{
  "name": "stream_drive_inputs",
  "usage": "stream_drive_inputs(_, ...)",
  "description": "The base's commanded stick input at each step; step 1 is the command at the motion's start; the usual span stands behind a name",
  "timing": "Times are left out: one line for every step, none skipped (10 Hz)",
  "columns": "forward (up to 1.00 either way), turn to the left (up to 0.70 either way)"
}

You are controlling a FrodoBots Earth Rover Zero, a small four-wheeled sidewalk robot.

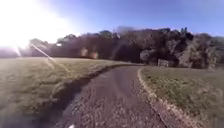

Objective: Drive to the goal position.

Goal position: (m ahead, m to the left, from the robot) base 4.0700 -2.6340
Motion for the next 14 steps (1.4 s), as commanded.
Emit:
stream_drive_inputs(0.85, 0.00)
stream_drive_inputs(0.85, 0.00)
stream_drive_inputs(0.85, 0.00)
stream_drive_inputs(0.85, 0.00)
stream_drive_inputs(0.85, -0.34)
stream_drive_inputs(0.85, -0.24)
stream_drive_inputs(0.85, -0.02)
stream_drive_inputs(0.85, 0.00)
stream_drive_inputs(0.85, 0.00)
stream_drive_inputs(0.85, 0.00)
stream_drive_inputs(0.85, 0.00)
stream_drive_inputs(0.85, -0.09)
stream_drive_inputs(0.85, -0.30)
stream_drive_inputs(0.85, -0.34)
